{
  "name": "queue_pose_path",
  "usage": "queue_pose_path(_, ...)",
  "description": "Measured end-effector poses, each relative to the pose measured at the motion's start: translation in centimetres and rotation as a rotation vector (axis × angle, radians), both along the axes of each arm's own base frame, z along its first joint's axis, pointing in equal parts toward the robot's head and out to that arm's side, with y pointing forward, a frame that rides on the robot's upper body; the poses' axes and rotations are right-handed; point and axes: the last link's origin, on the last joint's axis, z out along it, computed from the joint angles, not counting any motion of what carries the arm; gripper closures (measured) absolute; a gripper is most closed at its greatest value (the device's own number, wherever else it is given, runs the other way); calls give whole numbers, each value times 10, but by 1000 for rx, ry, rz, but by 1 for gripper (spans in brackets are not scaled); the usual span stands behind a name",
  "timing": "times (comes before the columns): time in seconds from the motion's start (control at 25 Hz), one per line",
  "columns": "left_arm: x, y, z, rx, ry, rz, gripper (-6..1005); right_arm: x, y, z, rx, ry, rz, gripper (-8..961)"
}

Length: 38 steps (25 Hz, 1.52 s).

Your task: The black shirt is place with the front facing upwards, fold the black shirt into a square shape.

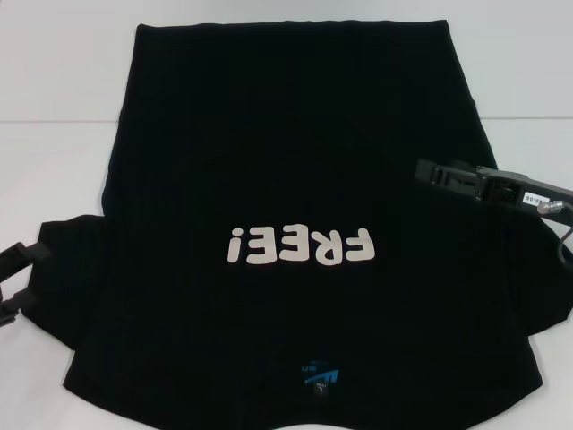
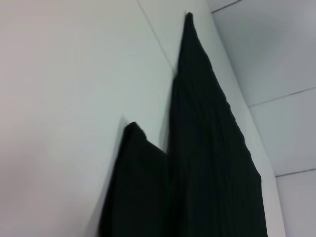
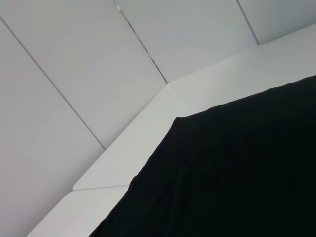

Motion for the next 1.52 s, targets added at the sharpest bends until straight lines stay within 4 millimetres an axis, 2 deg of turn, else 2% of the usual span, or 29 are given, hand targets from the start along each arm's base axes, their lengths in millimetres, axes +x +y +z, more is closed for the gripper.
queue_pose_path(0.64, -17, -14, -4, 31, -29, 109, 80, -3, 1, -2, -5, 11, 1, 12)
queue_pose_path(0.96, -18, -13, -16, 0, -50, 122, 79, -3, 1, -2, -8, 11, 4, 12)
queue_pose_path(1.52, -20, -9, -23, 0, -78, 160, 82, -2, 1, -1, -2, 11, 4, 12)
